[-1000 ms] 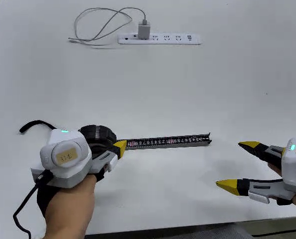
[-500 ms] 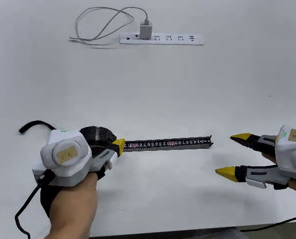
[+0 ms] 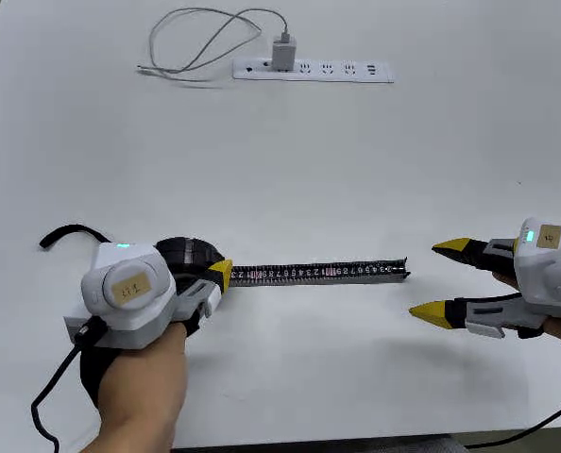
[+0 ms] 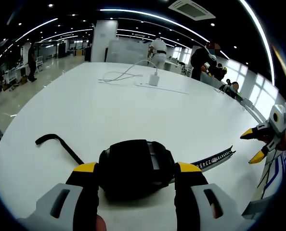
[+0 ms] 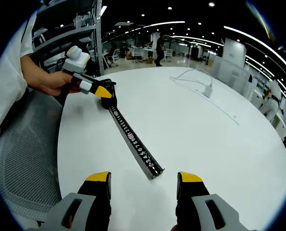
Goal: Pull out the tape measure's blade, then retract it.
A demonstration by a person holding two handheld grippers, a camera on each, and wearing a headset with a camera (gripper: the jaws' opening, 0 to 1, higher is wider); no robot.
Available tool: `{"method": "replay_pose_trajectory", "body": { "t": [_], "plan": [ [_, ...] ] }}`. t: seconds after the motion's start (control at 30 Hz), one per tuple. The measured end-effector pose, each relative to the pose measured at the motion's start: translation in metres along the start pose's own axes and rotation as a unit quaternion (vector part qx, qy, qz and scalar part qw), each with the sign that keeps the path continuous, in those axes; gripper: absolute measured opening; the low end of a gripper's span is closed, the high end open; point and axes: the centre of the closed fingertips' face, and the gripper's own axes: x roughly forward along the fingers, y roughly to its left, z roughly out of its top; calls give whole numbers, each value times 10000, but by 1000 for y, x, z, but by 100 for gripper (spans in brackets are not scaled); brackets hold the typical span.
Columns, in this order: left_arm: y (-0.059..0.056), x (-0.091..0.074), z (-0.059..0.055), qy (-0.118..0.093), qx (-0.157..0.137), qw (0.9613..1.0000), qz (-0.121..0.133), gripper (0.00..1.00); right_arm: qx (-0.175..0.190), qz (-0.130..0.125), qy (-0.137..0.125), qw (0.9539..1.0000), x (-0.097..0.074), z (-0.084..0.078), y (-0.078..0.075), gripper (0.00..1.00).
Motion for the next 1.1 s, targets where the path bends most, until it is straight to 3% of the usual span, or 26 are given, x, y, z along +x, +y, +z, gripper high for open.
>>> {"method": "replay_pose_trajectory", "body": {
  "t": [0.4,0.67,0.93,1.1],
  "plan": [
    [0,1,-1,68,2,9999,-76,59,-359,148,240,9990,7,0,-11,42],
    [0,1,-1,100,0,9999,-114,59,-712,317,472,9958,19,-3,-15,35],
    [0,1,-2,115,-6,9999,-129,59,-1176,597,833,9878,35,-11,-13,28],
    [0,1,-2,123,4,9998,-134,59,-1288,755,989,9838,40,-14,-16,24]
  ]
}}
